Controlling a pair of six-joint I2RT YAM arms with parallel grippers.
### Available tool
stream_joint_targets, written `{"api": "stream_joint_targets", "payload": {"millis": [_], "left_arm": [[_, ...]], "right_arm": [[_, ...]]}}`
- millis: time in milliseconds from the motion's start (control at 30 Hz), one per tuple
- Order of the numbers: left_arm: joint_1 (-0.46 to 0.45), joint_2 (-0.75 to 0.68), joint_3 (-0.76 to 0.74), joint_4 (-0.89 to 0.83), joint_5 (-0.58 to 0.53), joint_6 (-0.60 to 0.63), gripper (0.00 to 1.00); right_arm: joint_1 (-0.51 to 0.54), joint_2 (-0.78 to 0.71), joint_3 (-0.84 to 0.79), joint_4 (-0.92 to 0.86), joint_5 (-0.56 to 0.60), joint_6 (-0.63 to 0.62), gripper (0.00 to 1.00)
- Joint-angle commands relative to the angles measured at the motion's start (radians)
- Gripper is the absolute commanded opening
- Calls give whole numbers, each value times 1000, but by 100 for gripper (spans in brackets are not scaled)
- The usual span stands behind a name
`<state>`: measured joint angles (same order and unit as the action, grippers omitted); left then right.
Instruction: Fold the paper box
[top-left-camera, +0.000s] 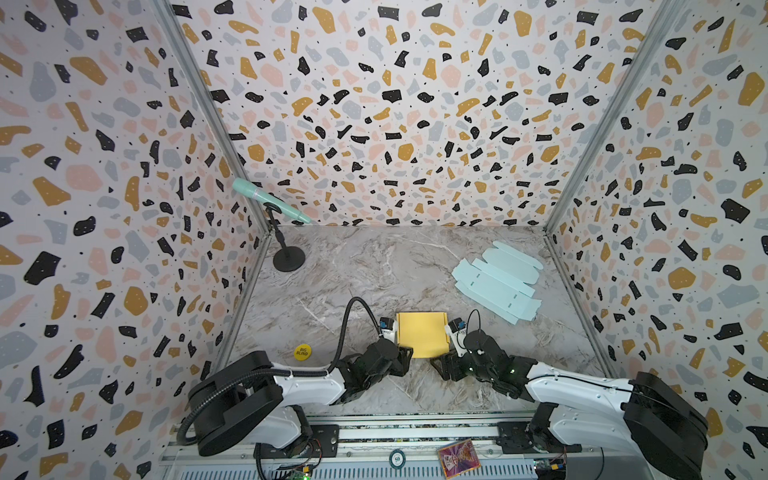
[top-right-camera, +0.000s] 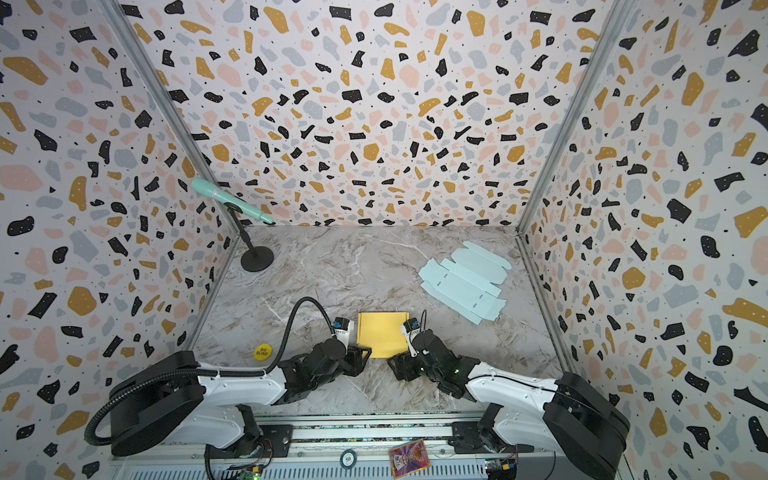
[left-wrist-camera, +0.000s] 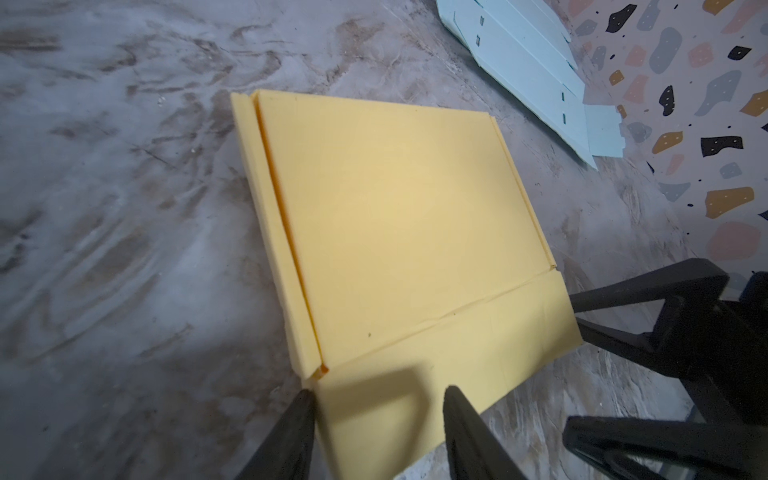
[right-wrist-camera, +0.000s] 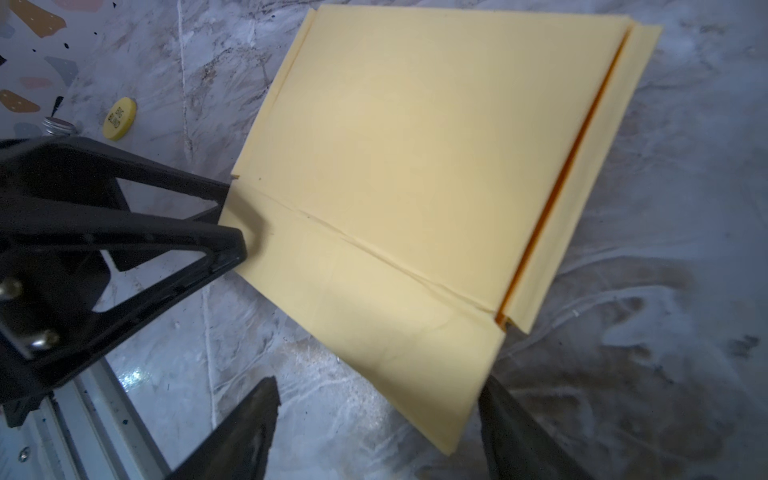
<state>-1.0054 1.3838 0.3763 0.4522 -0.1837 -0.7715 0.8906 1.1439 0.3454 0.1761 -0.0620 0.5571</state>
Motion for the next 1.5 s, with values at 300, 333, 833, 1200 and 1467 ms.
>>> {"api": "stream_joint_targets", "payload": {"millis": [300, 333, 833, 1200, 1467], "left_arm": [[-4, 29, -6, 55, -34, 10, 46], [-4, 31, -7, 55, -37, 11, 45], [-1, 48, -5, 51, -57, 24, 44], [-1, 71, 2, 51, -69, 25, 45], [-1, 84, 12, 51, -72, 24, 46]], "right_arm": [[-2, 33, 7, 53, 30, -14, 68], [-4, 32, 7, 48, 34, -17, 68], [-56, -70, 22, -61, 70, -62, 73], [-183, 41, 234, -94, 54, -271, 78], [-216, 285, 394, -42, 24, -367, 77]]}}
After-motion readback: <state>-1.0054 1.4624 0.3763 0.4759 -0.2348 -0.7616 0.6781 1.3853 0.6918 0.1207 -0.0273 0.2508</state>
